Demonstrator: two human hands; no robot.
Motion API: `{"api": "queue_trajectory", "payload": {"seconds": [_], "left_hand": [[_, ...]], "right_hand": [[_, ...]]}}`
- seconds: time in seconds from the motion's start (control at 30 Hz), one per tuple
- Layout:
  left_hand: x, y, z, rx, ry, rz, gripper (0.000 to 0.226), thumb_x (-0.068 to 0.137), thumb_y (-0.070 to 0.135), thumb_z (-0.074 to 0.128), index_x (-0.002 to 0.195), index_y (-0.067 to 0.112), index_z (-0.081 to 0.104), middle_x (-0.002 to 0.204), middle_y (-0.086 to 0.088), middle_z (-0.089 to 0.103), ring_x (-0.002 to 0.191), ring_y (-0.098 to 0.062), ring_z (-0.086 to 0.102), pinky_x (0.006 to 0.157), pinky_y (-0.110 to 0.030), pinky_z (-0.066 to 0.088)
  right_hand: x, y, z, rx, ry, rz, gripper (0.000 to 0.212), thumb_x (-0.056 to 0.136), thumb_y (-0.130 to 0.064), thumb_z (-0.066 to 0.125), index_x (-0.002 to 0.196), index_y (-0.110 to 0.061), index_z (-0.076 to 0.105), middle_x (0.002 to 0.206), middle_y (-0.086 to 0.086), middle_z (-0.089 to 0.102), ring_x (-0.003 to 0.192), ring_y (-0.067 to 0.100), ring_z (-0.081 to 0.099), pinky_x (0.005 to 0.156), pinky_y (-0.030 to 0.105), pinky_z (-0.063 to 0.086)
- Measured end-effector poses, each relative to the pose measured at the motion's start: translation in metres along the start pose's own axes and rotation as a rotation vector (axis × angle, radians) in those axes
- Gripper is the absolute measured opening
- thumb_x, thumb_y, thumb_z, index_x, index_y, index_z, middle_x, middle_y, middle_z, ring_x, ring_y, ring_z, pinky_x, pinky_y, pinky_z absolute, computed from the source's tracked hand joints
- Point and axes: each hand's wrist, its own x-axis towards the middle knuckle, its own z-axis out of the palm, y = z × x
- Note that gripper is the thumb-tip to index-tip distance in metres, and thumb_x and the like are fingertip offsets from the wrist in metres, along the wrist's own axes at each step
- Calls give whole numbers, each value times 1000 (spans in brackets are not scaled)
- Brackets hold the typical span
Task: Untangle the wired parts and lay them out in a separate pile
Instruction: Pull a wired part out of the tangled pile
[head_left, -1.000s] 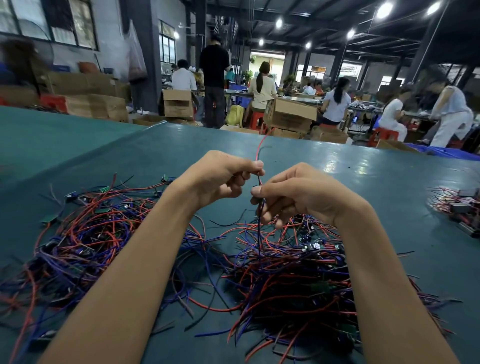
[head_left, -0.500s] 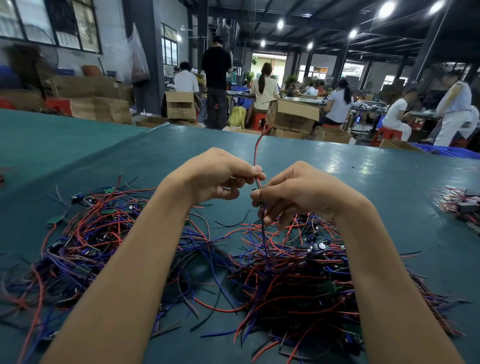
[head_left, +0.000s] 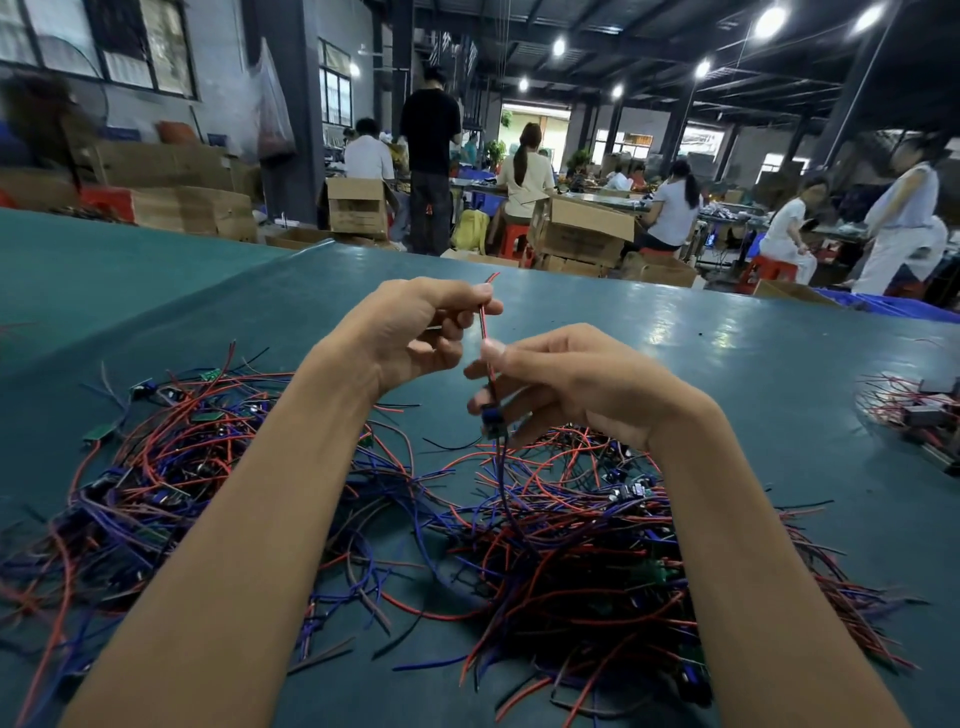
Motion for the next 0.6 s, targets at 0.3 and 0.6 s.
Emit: {"api": "queue_trajectory", "payload": {"seconds": [0.3,0.6], "left_hand": [[7,-6,-6,-159,72,66,19,87,13,74,95,-4,75,57,4,47,47,-5,33,40,-16,29],[13,-9,2,-424,219,35,12,90,11,69,88,0,73,59,2,44,41,-4,31,37,-15,30]], "right_hand": [[7,-2,11,-133,93,-137,15,95,-11,68,93,0,78,80,17,77,69,24,74,62,27,59],[3,-9,11,-206,76,-93,13,91,-10,71,88,-1,79,74,16,76,64,22,73,59,29,60]]}}
